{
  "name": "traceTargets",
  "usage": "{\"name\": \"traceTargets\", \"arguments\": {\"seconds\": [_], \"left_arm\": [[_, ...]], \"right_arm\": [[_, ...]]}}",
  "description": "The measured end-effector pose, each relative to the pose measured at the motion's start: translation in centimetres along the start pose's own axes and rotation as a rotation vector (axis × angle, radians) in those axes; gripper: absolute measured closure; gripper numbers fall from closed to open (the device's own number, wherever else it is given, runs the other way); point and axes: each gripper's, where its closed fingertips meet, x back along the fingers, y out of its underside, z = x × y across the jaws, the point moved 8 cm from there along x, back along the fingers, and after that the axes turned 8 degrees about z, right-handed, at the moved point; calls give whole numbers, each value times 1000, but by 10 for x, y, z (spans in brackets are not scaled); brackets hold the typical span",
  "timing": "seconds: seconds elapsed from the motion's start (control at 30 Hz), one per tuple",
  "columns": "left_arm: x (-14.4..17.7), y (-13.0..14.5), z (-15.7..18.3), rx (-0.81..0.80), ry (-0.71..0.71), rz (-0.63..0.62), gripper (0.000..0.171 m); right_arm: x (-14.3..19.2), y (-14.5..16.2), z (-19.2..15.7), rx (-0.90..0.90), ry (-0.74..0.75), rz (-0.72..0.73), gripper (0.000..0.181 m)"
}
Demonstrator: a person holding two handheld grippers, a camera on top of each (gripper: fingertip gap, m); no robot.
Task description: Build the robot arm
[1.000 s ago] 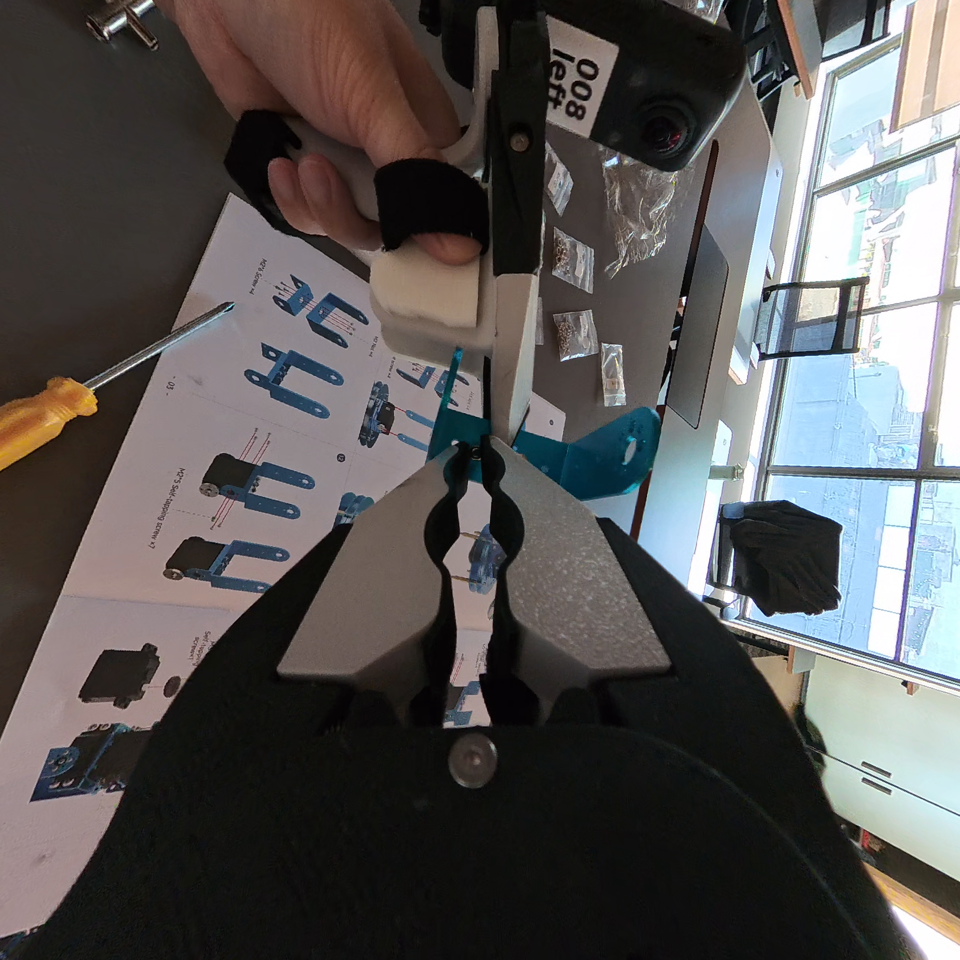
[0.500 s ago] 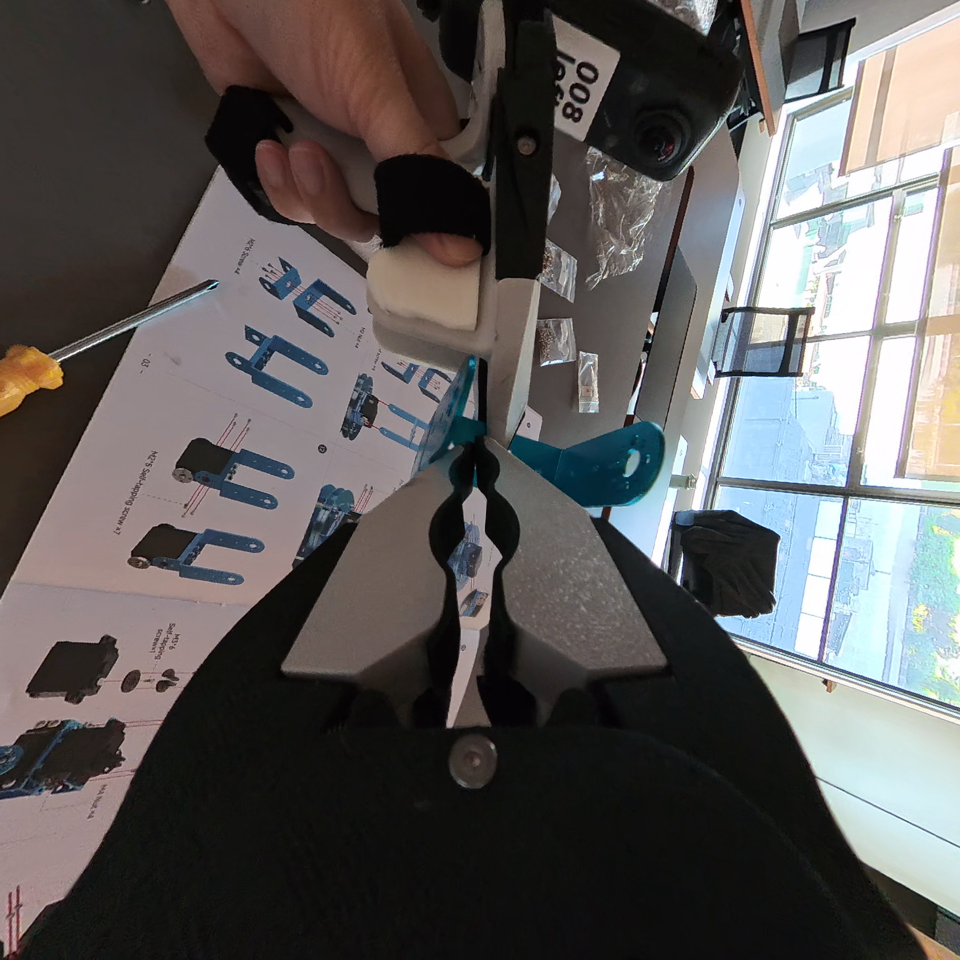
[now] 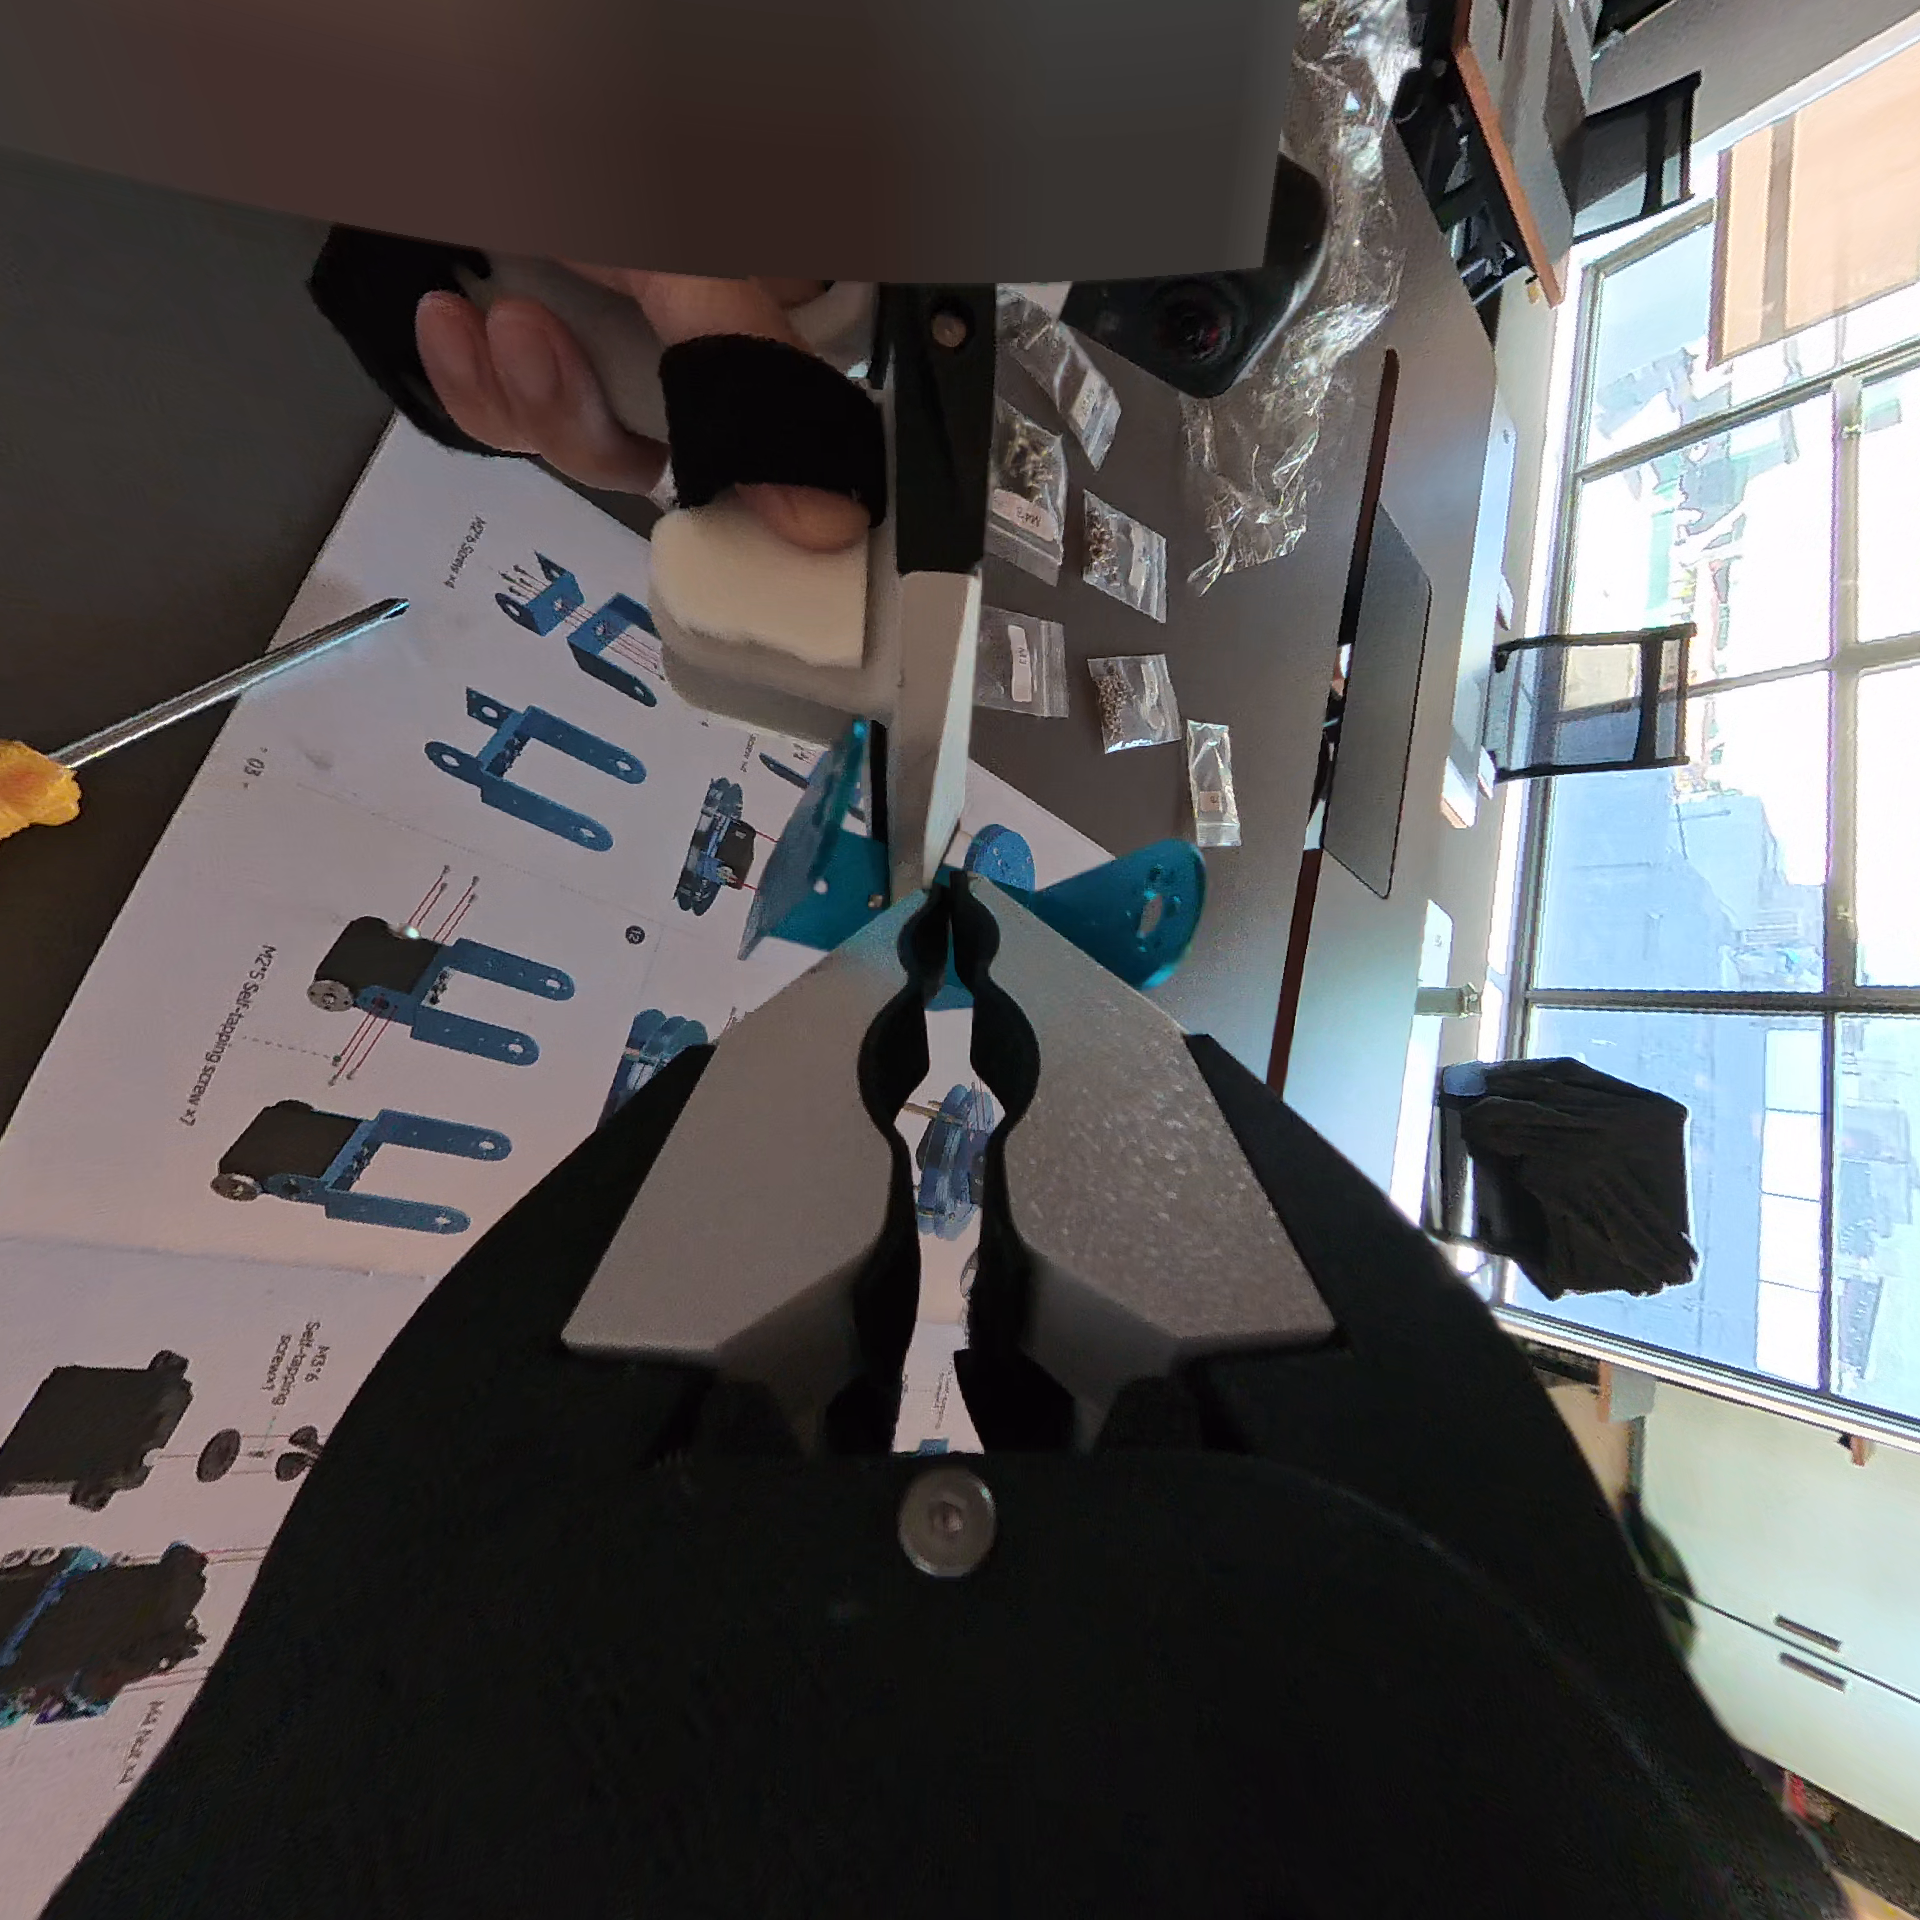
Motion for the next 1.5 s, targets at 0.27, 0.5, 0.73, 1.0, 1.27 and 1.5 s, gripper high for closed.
{"name": "traceTargets", "arguments": {"seconds": [0.27, 0.5, 0.73, 1.0, 1.27, 1.5], "left_arm": [[7, -13, -7, -31, -35, 28, 169], [17, -28, -9, -31, -40, 78, 169], [25, -40, -8, -63, -53, 117, 169], [30, -47, -5, -83, -51, 144, 169], [40, -58, 0, -111, -47, 186, 169], [39, -57, 1, -106, -38, 181, 170]], "right_arm": [[24, 18, 9, -263, -73, 138, 178], [-13, 20, -74, -486, -473, 395, 174], [-43, 15, -100, -505, -596, 326, 166], [-58, 12, -112, -480, -621, 231, 179], [-49, 10, -98, -542, -602, 288, 180], [-42, 34, -67, -562, -414, 223, 180]]}}
